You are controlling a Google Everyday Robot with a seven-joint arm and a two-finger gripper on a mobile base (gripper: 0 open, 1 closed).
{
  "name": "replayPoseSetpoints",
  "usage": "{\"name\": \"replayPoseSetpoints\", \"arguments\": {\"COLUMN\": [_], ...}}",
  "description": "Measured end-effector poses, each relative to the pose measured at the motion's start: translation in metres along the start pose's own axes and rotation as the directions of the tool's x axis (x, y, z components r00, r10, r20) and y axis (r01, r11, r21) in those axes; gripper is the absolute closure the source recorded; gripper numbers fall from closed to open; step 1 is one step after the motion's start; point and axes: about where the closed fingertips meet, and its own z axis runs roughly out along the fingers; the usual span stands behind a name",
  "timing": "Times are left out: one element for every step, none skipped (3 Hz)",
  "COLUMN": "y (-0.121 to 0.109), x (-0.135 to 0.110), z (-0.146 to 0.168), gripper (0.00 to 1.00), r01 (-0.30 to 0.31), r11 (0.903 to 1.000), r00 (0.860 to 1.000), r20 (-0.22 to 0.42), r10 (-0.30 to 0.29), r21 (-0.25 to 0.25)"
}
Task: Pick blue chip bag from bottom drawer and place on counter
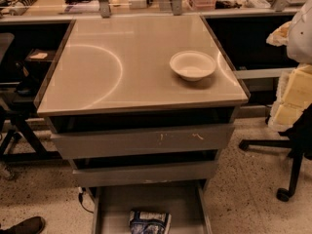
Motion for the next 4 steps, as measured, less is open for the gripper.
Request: {"name": "replayPoseSetpoints", "arguments": {"y": [0.0, 0.016, 0.058, 0.103], "x": [0.0, 0.003, -0.001, -0.003], "z": [0.0, 0.019, 0.057, 0.111], "gripper": [0.0, 0.0, 0.0, 0.0], "r01": [0.0, -0.003, -0.032, -0.054], "r11": [1.0, 1.0, 0.999, 0.9929], "r00": [1.0, 1.0, 0.998, 0.997], "r20": [0.0, 0.018, 0.047, 0.055], "r10": [0.0, 0.003, 0.033, 0.06], "r21": [0.0, -0.009, -0.032, -0.106]}}
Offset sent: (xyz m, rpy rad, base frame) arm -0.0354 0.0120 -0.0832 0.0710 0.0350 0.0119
